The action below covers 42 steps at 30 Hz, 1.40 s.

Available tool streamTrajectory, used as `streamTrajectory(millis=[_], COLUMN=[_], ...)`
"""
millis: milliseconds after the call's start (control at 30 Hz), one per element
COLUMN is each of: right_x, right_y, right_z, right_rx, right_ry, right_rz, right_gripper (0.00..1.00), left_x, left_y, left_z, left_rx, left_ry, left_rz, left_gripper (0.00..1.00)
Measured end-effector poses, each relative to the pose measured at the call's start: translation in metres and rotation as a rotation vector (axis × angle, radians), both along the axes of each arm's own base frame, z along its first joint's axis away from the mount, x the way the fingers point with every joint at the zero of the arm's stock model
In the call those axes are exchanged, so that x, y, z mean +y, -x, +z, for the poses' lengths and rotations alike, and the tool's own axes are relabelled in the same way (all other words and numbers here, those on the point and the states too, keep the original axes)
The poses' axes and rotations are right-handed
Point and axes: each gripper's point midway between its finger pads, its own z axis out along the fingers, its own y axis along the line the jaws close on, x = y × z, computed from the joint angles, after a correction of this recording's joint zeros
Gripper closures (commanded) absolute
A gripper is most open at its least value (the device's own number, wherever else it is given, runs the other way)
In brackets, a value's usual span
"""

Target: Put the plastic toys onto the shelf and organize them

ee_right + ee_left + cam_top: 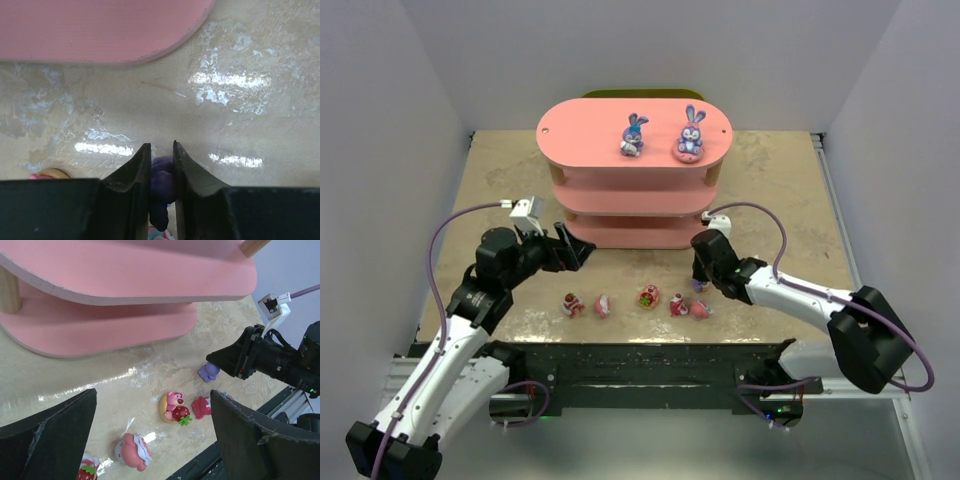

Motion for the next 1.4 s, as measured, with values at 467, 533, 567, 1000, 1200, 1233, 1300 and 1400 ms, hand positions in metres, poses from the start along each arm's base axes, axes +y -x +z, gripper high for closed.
streamTrajectory(millis=[467,533,567,1000,1200,1233,1300,1400], right_x=[0.017,0.023,0.026,0.033,0.031,0.029,0.028,0.027], right_y=[-0.007,-0.010,-0.010,0.009,0.019,0.021,0.024,0.029], right_z=[0.045,0.062,0.071,0.119,0.137,0.140,0.144,0.146], right_rx=[-0.050,-0.069,-0.077,-0.078,-0.079,-0.082,-0.086,-0.078], right_ry=[-0.149,-0.187,-0.205,-0.309,-0.343,-0.350,-0.361,-0.370], right_rz=[-0.092,-0.097,-0.098,-0.076,-0.065,-0.065,-0.062,-0.055], right_gripper=[1.00,1.00,1.00,1.00,1.00,1.00,1.00,1.00], left_x=[-0.012,-0.020,-0.026,-0.143,-0.176,-0.180,-0.188,-0.200], left_y=[0.006,0.010,0.012,0.050,0.046,0.045,0.043,0.044], left_z=[-0.002,-0.006,-0.008,-0.047,-0.038,-0.034,-0.025,-0.018], left_rx=[-0.021,-0.028,-0.031,-0.043,-0.190,-0.219,-0.272,-0.345], left_ry=[0.033,0.048,0.053,-0.084,-0.120,-0.113,-0.097,-0.095], left_rz=[-0.073,-0.116,-0.142,-0.399,-0.370,-0.364,-0.350,-0.345], left_gripper=[0.00,0.00,0.00,0.06,0.15,0.16,0.18,0.23])
